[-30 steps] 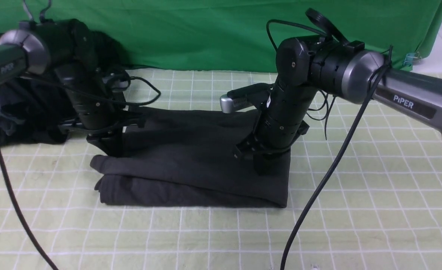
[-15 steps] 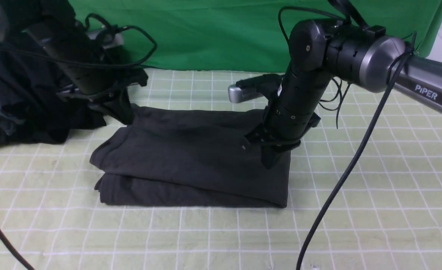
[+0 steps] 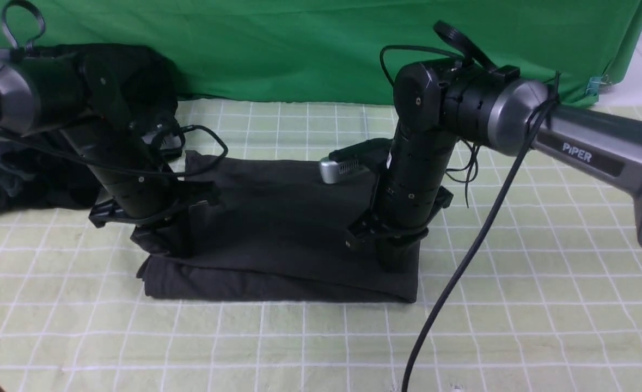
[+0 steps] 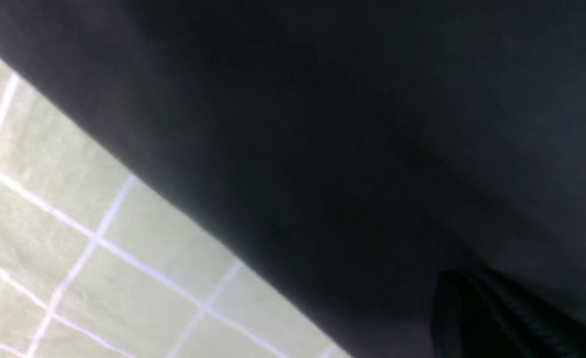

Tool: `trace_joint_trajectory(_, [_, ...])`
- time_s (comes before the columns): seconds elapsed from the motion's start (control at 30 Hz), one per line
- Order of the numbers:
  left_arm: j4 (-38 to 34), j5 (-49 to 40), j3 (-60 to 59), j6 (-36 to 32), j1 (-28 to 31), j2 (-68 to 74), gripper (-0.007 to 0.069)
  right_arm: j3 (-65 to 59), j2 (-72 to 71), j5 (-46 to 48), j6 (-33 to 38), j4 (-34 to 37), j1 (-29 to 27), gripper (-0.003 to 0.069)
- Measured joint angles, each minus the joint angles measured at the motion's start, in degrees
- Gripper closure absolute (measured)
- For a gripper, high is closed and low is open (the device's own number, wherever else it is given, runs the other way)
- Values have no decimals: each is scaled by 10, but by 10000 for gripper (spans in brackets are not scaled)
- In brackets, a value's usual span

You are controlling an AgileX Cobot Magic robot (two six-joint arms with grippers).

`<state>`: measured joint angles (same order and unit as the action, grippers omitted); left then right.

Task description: Fold a long-sleeved shirt over a green coffee tablecloth.

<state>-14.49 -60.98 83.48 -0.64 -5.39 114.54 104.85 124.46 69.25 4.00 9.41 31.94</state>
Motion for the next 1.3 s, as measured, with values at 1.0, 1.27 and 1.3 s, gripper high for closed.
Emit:
trace_joint_trajectory(1.0, [-52, 156, -371, -39, 0, -1006, 629, -752, -1062, -760, -29, -131, 0, 637])
trace_joint_trajectory(1.27, [-41, 239, -496, -38, 0, -1103, 627, -807, -1101, -822, -29, -131, 0, 521])
trace_joint_trajectory(1.3, [-44, 251, -502, -38, 0, -1103, 627, -807, -1101, -823, -29, -131, 0, 506])
